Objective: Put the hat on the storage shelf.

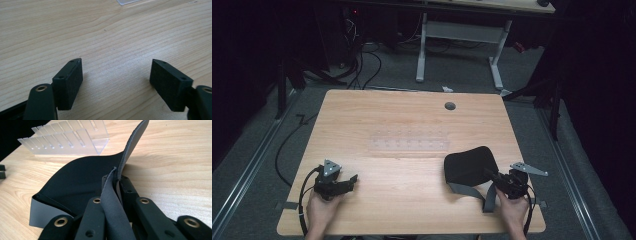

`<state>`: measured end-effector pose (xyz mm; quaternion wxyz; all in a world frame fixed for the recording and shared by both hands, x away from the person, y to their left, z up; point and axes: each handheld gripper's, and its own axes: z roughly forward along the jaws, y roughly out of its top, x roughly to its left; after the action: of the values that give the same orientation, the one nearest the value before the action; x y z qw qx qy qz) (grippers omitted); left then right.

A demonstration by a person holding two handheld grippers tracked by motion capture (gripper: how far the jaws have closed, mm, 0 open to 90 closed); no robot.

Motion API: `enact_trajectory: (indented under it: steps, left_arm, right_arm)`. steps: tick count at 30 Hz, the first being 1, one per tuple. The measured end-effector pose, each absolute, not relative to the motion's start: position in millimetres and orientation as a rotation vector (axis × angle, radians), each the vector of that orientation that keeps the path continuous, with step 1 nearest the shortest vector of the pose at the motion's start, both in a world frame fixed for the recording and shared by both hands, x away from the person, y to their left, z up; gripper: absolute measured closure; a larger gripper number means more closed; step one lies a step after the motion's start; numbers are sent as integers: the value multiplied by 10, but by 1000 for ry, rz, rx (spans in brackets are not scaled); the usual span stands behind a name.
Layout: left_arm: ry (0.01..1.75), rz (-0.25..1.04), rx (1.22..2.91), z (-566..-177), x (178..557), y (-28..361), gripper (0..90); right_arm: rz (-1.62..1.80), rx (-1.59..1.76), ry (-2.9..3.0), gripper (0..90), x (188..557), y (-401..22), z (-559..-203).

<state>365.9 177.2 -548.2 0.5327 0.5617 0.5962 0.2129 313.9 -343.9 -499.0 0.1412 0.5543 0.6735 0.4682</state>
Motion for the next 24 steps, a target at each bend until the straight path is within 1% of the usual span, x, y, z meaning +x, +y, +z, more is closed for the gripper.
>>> enact_trajectory:
  steps: [8, 11, 18, 24]
  left_arm:
    - [1413, 495, 1358, -5486, 3657, 1757, 202]
    - [1412, 491, 1360, -5487, 3657, 1753, 191]
    - [1393, 476, 1388, -5475, 3624, 1739, 221]
    - [1329, 444, 1424, -5425, 3554, 1601, 224]
  right_arm:
    - [1376, 1555, 1963, 845, 3117, -3365, -4858]
    - [1392, 1546, 1978, 844, 3113, -3327, -4824]
    - [1418, 1520, 1998, 844, 3105, -3245, -4765]
    - [1454, 1492, 2016, 845, 3121, -3156, -4724]
